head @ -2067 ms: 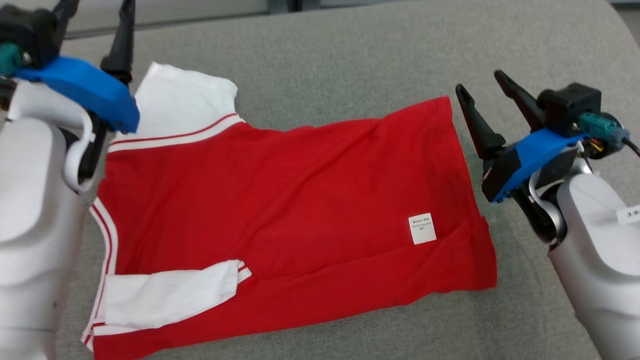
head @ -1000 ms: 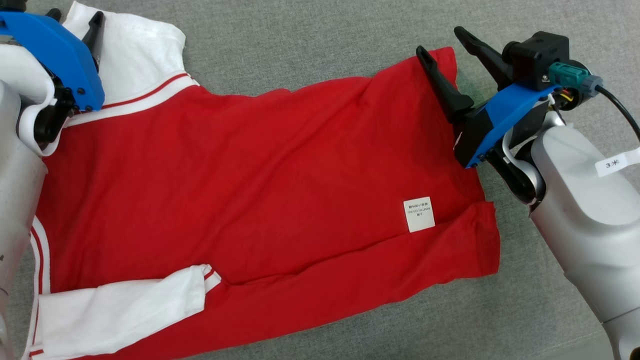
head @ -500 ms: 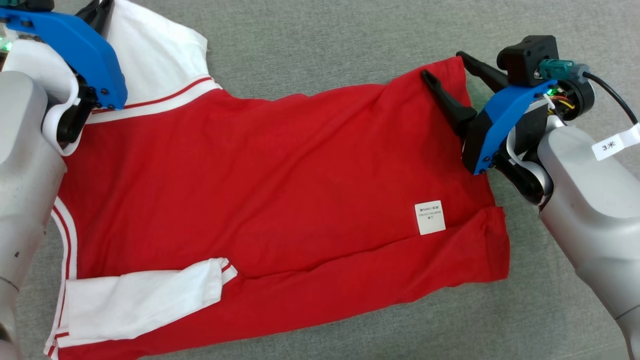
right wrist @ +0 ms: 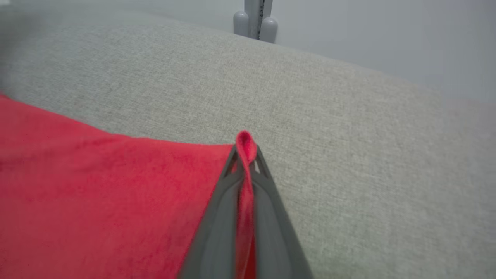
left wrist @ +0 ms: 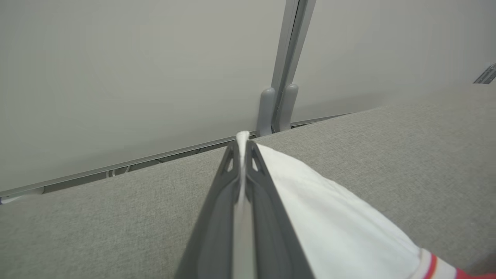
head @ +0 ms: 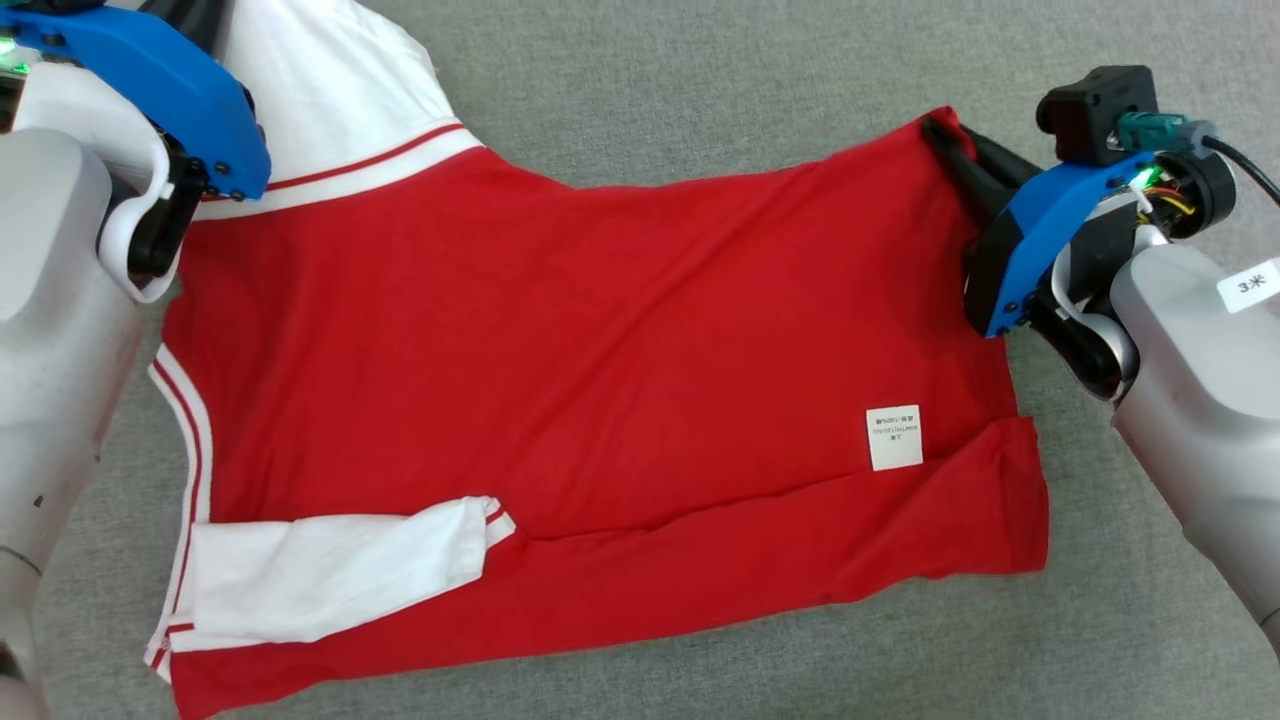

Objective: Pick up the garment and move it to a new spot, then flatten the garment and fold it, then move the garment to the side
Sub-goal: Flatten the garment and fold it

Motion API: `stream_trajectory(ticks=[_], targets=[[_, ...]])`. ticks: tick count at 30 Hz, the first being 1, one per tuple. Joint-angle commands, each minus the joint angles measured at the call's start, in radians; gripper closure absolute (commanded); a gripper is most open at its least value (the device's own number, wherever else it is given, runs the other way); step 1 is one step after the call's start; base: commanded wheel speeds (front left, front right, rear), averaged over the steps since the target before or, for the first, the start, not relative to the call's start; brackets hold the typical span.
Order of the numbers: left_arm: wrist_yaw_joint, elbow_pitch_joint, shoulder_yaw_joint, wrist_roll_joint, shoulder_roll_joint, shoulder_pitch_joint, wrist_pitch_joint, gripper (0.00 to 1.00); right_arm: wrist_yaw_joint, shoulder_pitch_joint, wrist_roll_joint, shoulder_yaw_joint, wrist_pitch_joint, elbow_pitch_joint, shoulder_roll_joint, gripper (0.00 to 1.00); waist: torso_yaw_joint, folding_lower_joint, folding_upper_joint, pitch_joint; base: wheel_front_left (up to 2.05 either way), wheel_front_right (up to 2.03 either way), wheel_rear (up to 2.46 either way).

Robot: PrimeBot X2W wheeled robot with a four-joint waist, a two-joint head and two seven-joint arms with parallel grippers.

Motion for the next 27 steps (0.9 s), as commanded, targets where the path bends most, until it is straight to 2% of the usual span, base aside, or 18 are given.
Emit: stream_trajectory(ticks=[1,9,16,22,27], targets=[[-0.001,-0.007,-0.003,-0.010,-0.003,-0.005,-0.014,1.00,0.000,-0.015,-0.006,-0.003,-0.022,0.006,0.000,1.00,0.004,0.0001,0.0000,-0.007,0.00,0.00,0.00],[-0.001,-0.090,-0.025,-0.056,0.011,0.059,-0.108,1.00,0.000,0.046,-0.013,0.003,-0.148,0.053,0.003,1.00,0.040,0.0001,0.0000,-0.062,0.00,0.00,0.00],[0.001,-0.226,-0.038,-0.075,0.066,0.172,-0.171,1.00,0.000,0.107,-0.012,0.028,-0.213,0.058,-0.020,1.00,0.066,0.0001,0.0000,-0.104,0.00,0.00,0.00],[0.044,-0.372,-0.019,-0.095,0.117,0.308,-0.198,1.00,0.000,0.152,-0.025,0.033,-0.247,0.054,-0.043,1.00,0.090,0.0001,0.0000,-0.136,0.00,0.00,0.00],[0.108,-0.509,0.001,-0.106,0.157,0.437,-0.210,1.00,0.000,0.195,-0.045,0.019,-0.260,0.038,-0.054,1.00,0.110,0.0001,0.0000,-0.168,0.00,0.00,0.00]])
